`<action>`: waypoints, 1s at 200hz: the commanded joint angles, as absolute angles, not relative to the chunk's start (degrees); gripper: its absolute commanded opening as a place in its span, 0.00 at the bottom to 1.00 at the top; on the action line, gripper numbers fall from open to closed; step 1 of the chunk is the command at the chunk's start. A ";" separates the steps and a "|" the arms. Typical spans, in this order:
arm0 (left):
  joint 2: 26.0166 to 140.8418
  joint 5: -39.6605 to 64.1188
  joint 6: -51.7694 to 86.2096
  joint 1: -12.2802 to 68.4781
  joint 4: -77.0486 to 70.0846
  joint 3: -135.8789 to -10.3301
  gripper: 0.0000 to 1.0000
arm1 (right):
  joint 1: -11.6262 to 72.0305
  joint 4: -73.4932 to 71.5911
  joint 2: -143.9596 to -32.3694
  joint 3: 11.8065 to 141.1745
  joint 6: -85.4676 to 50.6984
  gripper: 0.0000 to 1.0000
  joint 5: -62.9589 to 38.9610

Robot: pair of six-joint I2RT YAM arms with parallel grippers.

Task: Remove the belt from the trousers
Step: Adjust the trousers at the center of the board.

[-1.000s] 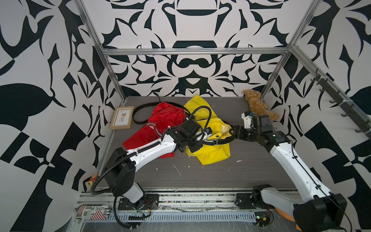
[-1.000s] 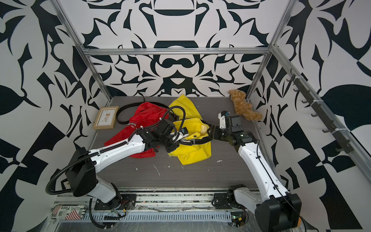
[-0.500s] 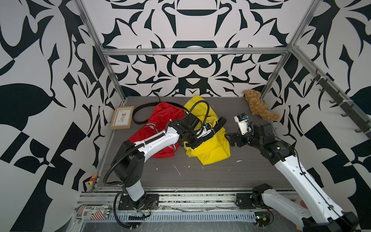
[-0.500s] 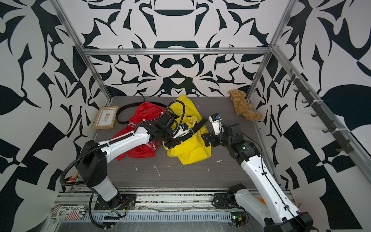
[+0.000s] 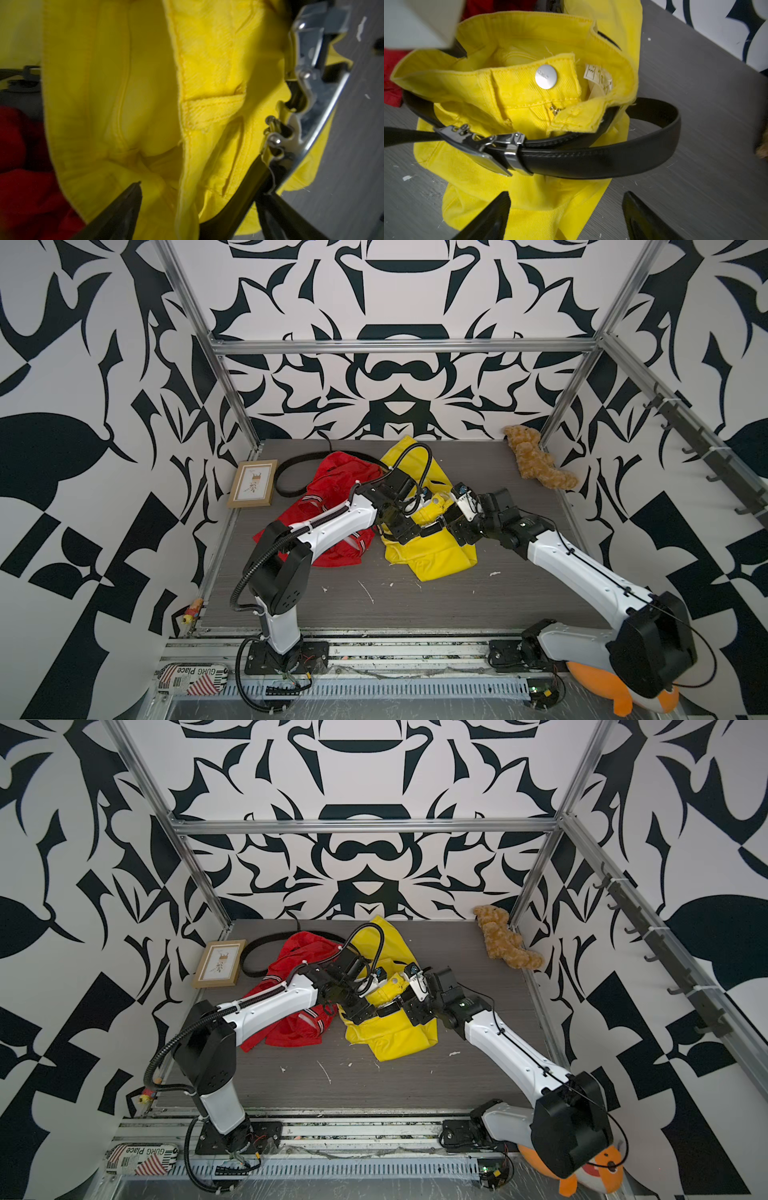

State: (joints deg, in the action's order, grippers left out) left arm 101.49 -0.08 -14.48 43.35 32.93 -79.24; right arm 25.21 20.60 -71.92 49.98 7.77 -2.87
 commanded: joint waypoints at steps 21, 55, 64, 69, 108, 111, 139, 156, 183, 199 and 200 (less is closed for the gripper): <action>86.35 -3.92 -7.22 45.57 25.77 -71.49 0.98 | 25.22 16.80 -76.58 48.01 -4.64 0.84 -2.88; 84.85 -1.91 -3.13 49.42 26.02 -66.63 0.98 | 25.22 18.46 -82.34 48.06 -9.92 0.82 -2.43; 86.17 -2.16 -1.63 49.57 25.77 -65.98 0.98 | 25.25 19.63 -83.44 48.38 -12.21 0.80 -2.18; 87.02 -3.22 -0.86 49.57 25.40 -65.77 0.97 | 25.23 21.30 -83.79 49.07 -12.55 0.80 -2.19; 96.41 -10.37 1.40 46.75 19.96 -69.49 0.95 | 25.31 27.73 -82.20 48.23 -19.99 0.77 -4.18; 97.45 -10.37 1.61 46.28 19.89 -70.14 0.95 | 25.46 27.88 -81.77 47.78 -20.70 0.76 -4.48; 104.88 -9.60 1.40 44.37 17.80 -75.38 0.90 | 26.29 27.16 -77.13 41.46 -28.08 0.74 -7.14; 108.80 -8.67 0.08 44.04 17.14 -78.62 0.88 | 27.38 26.06 -74.68 38.10 -31.38 0.73 -8.18; 112.49 -5.51 -2.58 43.93 16.20 -82.52 0.86 | 30.37 25.85 -72.66 37.60 -33.46 0.73 -8.68; 113.58 -4.75 -4.35 43.56 17.34 -84.37 0.86 | 31.71 30.97 -69.59 41.79 -30.38 0.74 -4.81; 113.61 -4.70 -4.41 43.53 17.46 -84.46 0.86 | 31.72 31.39 -69.38 42.16 -30.09 0.74 -4.47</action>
